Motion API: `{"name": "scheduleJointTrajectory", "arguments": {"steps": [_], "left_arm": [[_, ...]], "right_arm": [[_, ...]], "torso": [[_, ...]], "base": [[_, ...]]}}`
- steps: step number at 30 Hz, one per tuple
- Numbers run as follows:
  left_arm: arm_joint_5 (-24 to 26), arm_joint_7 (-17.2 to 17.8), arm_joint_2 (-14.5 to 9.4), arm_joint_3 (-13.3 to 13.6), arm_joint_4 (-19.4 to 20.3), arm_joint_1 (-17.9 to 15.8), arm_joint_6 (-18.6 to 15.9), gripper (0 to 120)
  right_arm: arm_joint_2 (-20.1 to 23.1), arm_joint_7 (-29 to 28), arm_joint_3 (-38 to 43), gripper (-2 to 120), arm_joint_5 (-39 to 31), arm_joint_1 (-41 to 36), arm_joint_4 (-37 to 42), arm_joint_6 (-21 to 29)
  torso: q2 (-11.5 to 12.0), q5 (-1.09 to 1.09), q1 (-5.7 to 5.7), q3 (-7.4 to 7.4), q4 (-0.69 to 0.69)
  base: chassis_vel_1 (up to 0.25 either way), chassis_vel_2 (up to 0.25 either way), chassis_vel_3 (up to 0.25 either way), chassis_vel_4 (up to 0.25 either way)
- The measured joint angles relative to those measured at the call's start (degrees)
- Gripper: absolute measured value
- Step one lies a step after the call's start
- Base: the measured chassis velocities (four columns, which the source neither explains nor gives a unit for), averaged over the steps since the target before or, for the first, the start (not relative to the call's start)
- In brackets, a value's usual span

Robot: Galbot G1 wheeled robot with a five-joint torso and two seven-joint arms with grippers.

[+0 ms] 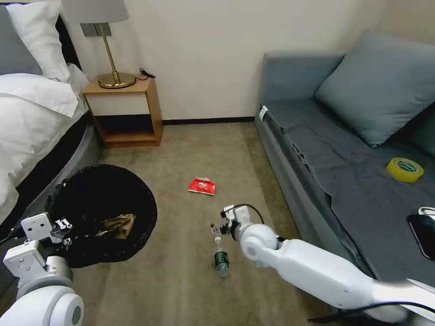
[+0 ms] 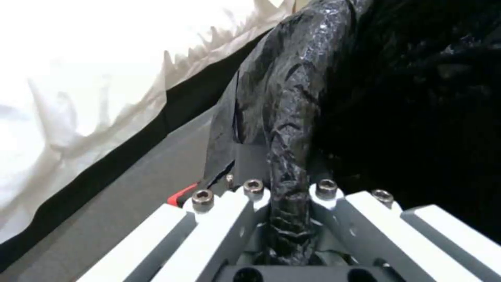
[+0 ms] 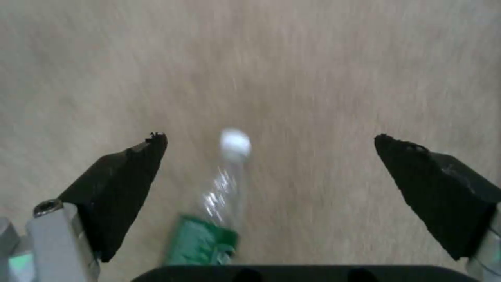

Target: Pick up the trash bin, then pick up the garbage on the floor and place it into the trash bin.

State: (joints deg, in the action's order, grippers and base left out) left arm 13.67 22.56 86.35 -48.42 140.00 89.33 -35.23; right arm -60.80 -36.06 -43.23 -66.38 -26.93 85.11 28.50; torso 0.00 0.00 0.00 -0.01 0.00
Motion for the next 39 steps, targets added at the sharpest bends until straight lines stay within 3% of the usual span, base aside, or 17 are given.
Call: {"name": "scheduleJointTrajectory", "arguments": {"steps": [3,12,26,39], "left_arm": [[-0.4,0.0,0.4,0.2,-0.1,-0.1,0.1,2],[-1.0,0.0,0.8,0.4,-1.0,-0.1,0.8,2],[-1.3,0.0,1.1,0.5,-0.7,0.0,0.9,2],[-1.5,0.0,1.1,0.4,-0.8,0.0,1.2,2]], "right_arm": [[-1.2,1.4,-3.2,98,1.3,-0.7,-4.1,0.1],[-3.6,2.0,-5.5,92,2.0,-2.6,-5.4,0.2],[-8.4,4.2,-6.7,92,6.2,-4.3,-11.7,-2.0],[-9.0,5.0,-6.3,89,8.0,-5.0,-13.9,-3.1]], "torso": [[0.0,0.00,0.00,0.00,0.01],[0.0,0.00,0.00,0.01,0.01],[0.0,0.00,0.00,0.00,0.00],[0.0,0.00,0.00,0.01,0.00]], "base": [[0.000,0.000,0.000,0.000],[0.000,0.000,0.000,0.000],[0.000,0.000,0.000,0.000],[0.000,0.000,0.000,0.000]]}}
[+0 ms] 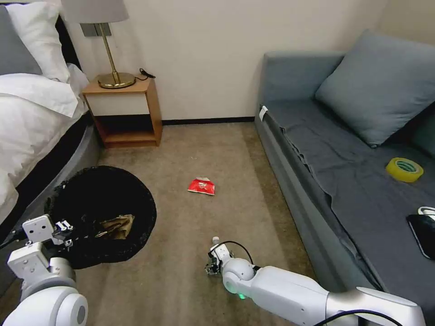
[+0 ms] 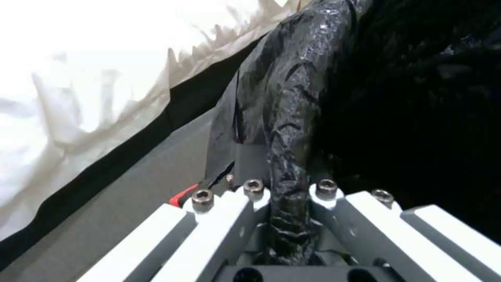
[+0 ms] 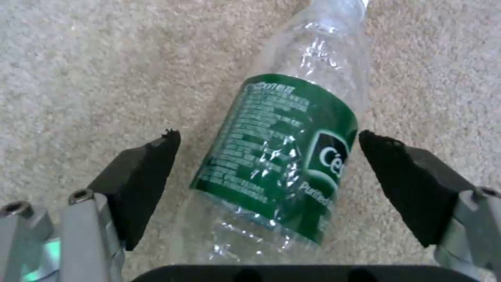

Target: Pick up the trash bin, then pick up the garbage on the floor and place it into the trash bin.

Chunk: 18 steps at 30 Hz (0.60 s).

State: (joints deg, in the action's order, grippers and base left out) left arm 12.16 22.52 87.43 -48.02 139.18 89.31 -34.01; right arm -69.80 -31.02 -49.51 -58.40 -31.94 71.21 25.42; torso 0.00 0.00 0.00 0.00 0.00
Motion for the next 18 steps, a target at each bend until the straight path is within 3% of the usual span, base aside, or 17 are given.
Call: {"name": "scheduleJointTrajectory", "arguments": {"steps": [4,11,13,17,18], "left_arm": [[0.0,0.0,0.0,0.1,0.0,0.0,0.0,2],[0.0,0.0,0.0,0.1,0.0,0.0,0.0,2],[0.0,0.0,0.0,0.2,0.0,-0.1,0.0,2],[-0.3,0.0,0.2,0.3,-0.2,-0.2,0.0,2],[-0.3,0.0,0.2,0.3,-0.2,-0.2,0.0,2]], "right_arm": [[0.2,0.0,0.3,81,0.5,-0.1,0.0,-0.4],[1.5,0.1,0.6,49,1.2,-0.3,0.7,-0.9],[1.7,0.1,0.6,48,1.3,-0.4,0.8,-1.0],[2.1,0.5,0.6,28,1.8,-0.5,0.9,-1.3],[2.1,0.5,0.6,28,1.8,-0.5,0.9,-1.3]], "torso": [[0.0,0.00,0.00,0.00,0.00],[0.0,0.01,0.00,0.00,0.00],[0.0,0.00,0.00,0.00,0.00],[0.0,0.01,0.00,0.00,0.00],[0.0,0.01,0.00,0.00,0.00]], "base": [[0.000,0.000,0.000,0.000],[0.000,0.000,0.000,0.000],[0.000,0.000,0.000,0.000],[0.000,0.000,0.000,0.000],[0.000,0.000,0.000,0.000]]}}
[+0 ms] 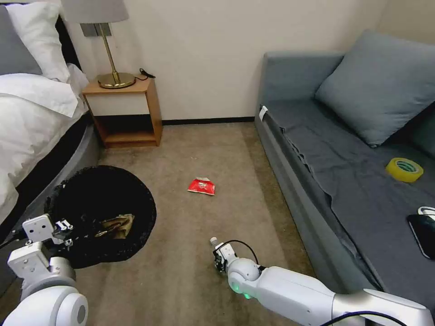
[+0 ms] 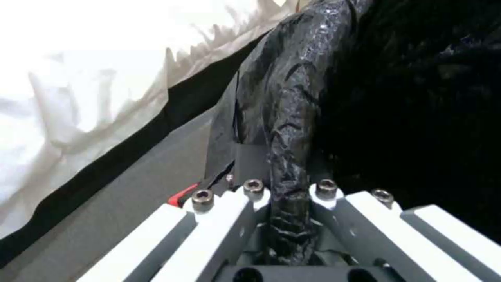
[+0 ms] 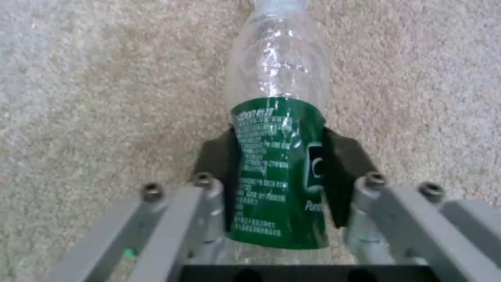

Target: Pick up the trash bin, then pick up the garbage on the floor and place it into the trash bin.

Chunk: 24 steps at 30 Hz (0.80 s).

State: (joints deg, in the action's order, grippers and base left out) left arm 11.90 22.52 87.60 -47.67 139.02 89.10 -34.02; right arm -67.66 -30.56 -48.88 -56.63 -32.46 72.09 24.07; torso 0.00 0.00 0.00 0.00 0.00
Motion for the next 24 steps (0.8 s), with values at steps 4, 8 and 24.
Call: {"name": "scheduleJointTrajectory", "arguments": {"steps": [4,8,24], "left_arm": [[-0.3,0.0,0.2,0.3,-0.3,-0.1,0.0,2],[-0.4,0.0,0.2,0.5,-0.4,-0.1,0.0,2],[1.3,0.4,-1.0,2.9,-3.8,-0.5,0.1,2]], "right_arm": [[0.5,0.2,0.2,18,0.5,-0.1,0.4,-0.7],[2.8,0.2,1.8,14,0.8,-0.1,3.4,-1.2],[16.5,-1.9,22.6,14,-8.0,2.8,38.2,-2.0]], "torso": [[0.0,0.01,0.00,0.00,0.00],[0.0,0.01,0.00,0.00,0.00],[0.0,-0.01,0.00,0.00,0.01]], "base": [[0.000,0.000,0.000,0.000],[0.000,0.000,0.000,0.000],[0.000,0.000,0.000,0.000]]}}
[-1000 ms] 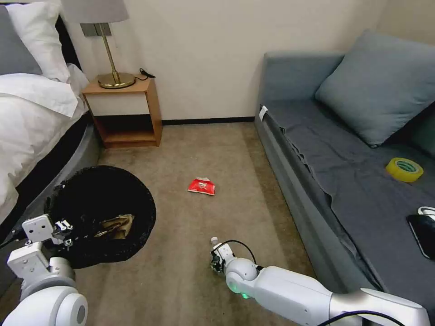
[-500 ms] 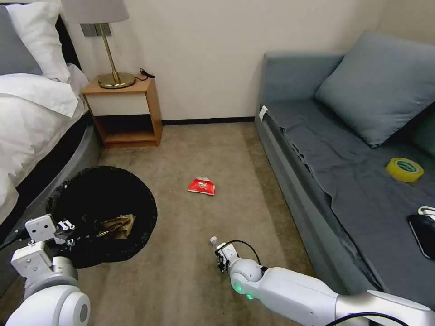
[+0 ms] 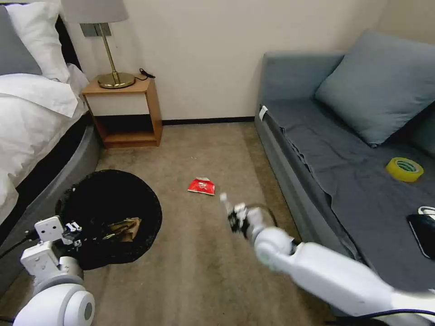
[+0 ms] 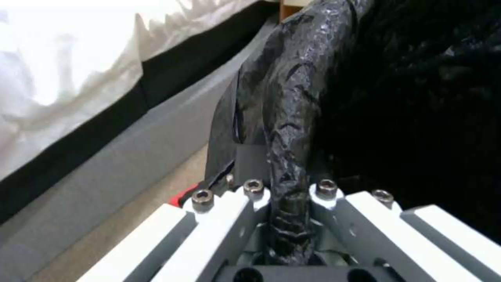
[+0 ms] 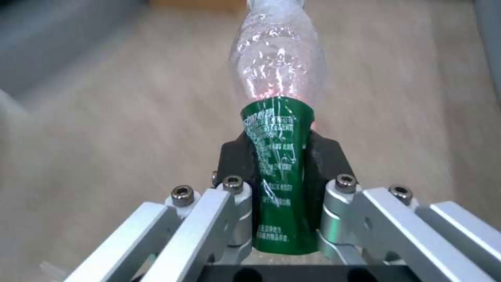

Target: Pick up the trash bin, then pick up the garbage on the floor and place it into the trash bin.

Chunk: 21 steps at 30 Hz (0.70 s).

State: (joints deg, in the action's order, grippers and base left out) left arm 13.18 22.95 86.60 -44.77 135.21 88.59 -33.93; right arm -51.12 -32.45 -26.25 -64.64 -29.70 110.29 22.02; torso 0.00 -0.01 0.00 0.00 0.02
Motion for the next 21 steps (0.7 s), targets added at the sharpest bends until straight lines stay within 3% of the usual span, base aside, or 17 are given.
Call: {"name": "scheduleJointTrajectory", "arguments": {"steps": [3,7,14,21], "left_arm": [[0.1,0.0,-0.1,1.0,-0.5,-0.1,-0.1,2],[0.5,0.1,0.1,1.9,-1.2,-0.1,-0.1,2],[0.9,-0.2,1.2,3.3,-1.7,0.2,-0.1,2],[0.9,-0.2,1.7,3.3,-1.6,0.0,-0.2,2]], "right_arm": [[-2.9,-3.6,0.7,14,-5.9,3.2,7.6,0.7],[-6.7,-5.8,-2.6,14,-7.9,5.5,10.1,1.1],[-19.5,-8.1,-12.3,14,-7.0,8.6,3.8,0.1],[-23.5,-8.6,-16.4,14,-5.0,7.7,-0.2,-0.6]], "torso": [[0.0,0.01,0.00,0.00,-0.02],[0.0,0.00,0.00,0.00,-0.02],[0.0,0.00,0.00,0.00,-0.05],[0.0,0.00,0.00,0.00,-0.02]], "base": [[0.000,0.000,0.000,0.000],[0.000,0.000,0.000,0.000],[0.000,0.000,0.000,0.000],[0.000,0.000,0.000,0.000]]}}
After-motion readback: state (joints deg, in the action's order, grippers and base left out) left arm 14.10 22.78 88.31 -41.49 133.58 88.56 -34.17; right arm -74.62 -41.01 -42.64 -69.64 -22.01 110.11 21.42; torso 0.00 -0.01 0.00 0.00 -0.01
